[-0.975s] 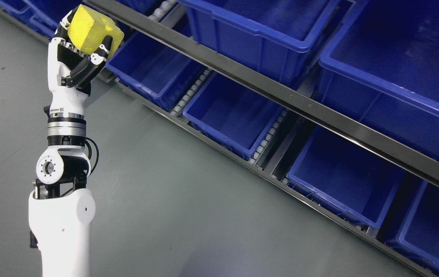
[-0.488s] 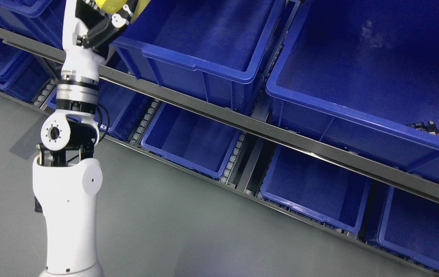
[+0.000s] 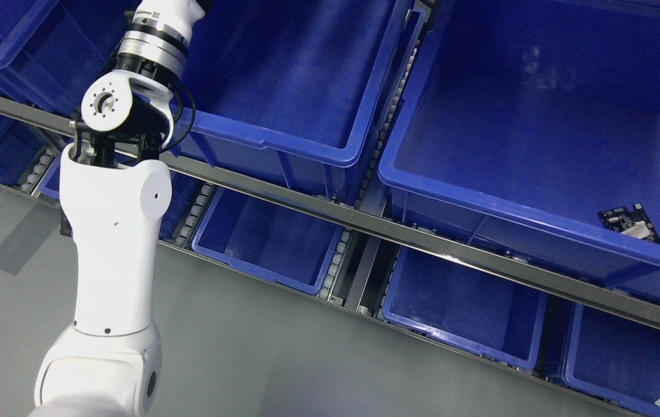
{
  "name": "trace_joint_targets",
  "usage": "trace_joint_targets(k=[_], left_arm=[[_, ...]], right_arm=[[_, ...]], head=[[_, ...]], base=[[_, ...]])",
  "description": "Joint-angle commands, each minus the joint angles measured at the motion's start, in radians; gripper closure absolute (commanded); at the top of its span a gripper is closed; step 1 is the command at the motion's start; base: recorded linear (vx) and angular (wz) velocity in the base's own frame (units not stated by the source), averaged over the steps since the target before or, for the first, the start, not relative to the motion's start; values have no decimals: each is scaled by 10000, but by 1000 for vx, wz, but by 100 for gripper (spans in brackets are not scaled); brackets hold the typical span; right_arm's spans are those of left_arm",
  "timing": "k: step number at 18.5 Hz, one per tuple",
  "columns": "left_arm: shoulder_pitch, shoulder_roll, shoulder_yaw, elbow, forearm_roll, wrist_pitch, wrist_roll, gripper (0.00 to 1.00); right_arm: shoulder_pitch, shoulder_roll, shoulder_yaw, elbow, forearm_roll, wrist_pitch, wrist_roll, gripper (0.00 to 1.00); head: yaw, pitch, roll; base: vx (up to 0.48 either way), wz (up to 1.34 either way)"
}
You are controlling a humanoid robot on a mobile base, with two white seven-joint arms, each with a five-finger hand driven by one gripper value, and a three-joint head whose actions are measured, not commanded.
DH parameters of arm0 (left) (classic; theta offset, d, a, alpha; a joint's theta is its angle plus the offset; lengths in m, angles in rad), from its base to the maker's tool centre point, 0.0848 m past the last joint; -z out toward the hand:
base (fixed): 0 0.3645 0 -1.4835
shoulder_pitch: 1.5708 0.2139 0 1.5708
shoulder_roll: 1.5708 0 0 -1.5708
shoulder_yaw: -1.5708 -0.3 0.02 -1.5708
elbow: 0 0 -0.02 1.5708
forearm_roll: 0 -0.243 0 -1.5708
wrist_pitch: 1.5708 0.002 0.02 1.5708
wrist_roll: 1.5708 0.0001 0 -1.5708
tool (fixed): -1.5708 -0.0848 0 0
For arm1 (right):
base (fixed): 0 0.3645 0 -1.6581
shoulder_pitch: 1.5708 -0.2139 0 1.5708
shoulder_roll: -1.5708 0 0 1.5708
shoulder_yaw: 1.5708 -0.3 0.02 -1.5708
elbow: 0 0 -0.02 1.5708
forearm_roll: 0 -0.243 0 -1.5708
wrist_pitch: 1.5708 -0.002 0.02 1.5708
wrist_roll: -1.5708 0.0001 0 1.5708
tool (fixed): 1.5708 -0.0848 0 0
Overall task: Move yellow foam block to right shelf middle
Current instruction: 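Open the left hand to drop the cube into the bin, withdraw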
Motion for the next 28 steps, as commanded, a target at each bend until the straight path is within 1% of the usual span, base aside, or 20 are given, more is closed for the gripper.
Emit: trace_joint_targets(k=[1,3,4,5,6,7,10,13,15,17,20,21,24,28], left_arm=[[-654,175,-1308,1846,14,550,24,41],[-638,175,-1278,1816,14,613,24,37],[-638,175,-1293,1816,-1,628,24,29],[-669,175,-1293,1816,-32,841,24,15],[-684,175,-1293,1770,-47,1086,24,4],[-654,175,-1263,1678,-47,1134,9,0],[-455,175,-942,1005,-32,1119,-37,0],[-180,175,-176,-419,-32,936,-98,0],[447,175,25,-1065,-32,661,-98,0],[1656,175,26,-1938,-17,-27,-205,0],[2871,175,57,-2035,-32,-1927,-390,0],[3148,175,72,-2035,-32,-2343,-390,0],[3717,175,545,-2035,-32,-2578,-390,0],[3810,231,1253,-2035,-32,-2242,-390,0]], right_arm=[[15,-175,1,-174,31,7,8,0],[15,-175,1,-174,31,7,8,0],[15,-175,1,-174,46,7,8,0],[15,-175,1,-174,31,7,8,0],[15,-175,1,-174,31,7,8,0],[15,-175,1,-174,31,7,8,0],[15,-175,-14,-174,46,7,8,0],[15,-175,1,-174,31,7,8,0],[15,-175,1,-174,31,7,8,0],[15,-175,1,-174,31,7,8,0],[15,-175,1,-174,31,7,8,0],[15,-175,1,-174,31,7,8,0],[15,-175,-14,-174,31,7,8,0],[15,-175,-15,-174,46,7,8,0]], head=[[0,0,0],[0,0,0],[0,0,0],[0,0,0],[0,0,0],[0,0,0],[0,0,0],[0,0,0],[0,0,0],[0,0,0],[0,0,0],[0,0,0],[0,0,0],[0,0,0]], base=[[83,-97],[75,-90],[67,-84],[40,-50],[40,-50],[33,0],[28,0],[0,0],[0,0],[0,0],[0,0],[0,0],[0,0],[0,0]])
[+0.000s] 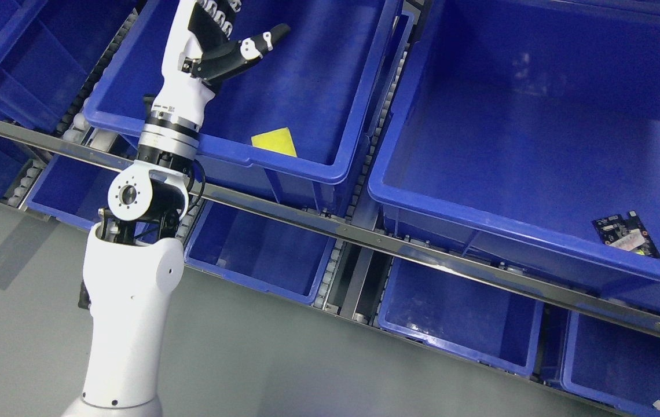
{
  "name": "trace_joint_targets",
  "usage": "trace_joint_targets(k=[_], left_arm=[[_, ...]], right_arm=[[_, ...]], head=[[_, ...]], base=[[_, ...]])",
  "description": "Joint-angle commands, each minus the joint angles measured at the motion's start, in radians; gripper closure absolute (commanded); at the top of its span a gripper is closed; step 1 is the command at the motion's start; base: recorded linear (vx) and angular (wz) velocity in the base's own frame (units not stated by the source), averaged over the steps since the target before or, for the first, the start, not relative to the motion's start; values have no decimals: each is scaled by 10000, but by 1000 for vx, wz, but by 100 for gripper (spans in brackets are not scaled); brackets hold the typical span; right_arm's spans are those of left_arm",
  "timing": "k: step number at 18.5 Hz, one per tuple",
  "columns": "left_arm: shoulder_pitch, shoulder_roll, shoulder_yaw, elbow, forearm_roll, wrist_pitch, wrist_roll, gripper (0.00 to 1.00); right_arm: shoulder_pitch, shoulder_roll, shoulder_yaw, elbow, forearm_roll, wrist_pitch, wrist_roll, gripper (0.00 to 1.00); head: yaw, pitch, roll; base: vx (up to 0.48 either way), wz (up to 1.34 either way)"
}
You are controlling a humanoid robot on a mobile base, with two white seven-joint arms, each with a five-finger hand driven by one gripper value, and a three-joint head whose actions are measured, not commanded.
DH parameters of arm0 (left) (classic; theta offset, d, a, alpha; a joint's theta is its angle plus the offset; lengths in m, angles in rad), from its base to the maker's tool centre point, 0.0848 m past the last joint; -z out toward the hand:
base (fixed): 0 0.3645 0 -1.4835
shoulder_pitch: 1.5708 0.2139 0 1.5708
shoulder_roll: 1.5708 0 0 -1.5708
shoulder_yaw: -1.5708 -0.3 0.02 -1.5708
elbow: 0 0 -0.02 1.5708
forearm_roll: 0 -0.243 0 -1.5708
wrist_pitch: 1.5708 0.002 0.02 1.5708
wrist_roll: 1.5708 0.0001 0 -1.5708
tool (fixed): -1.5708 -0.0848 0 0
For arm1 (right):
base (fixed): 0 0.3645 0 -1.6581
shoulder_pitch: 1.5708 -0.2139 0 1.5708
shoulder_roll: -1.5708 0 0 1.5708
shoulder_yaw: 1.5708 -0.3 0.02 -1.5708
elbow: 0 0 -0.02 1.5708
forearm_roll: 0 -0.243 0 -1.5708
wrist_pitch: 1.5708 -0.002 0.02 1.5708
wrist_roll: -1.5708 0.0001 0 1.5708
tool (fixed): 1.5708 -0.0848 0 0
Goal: Move yellow foam block to right shelf middle
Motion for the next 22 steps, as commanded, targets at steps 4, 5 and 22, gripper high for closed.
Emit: trace_joint_targets(k=[4,5,22], left_arm=[[731,174,1075,-799,-2,758,22,0],[686,174,1060,-799,-2,774,22,0],[563,174,1045,-783,-2,928,22,0]], right_arm=[[16,-175,1,-174,31,7,8,0],[16,-175,1,-174,46,7,8,0],[16,-175,1,-174,31,7,8,0]], head=[[0,1,0],[0,1,0],[0,2,0]], base=[[0,0],[0,0],[0,0]])
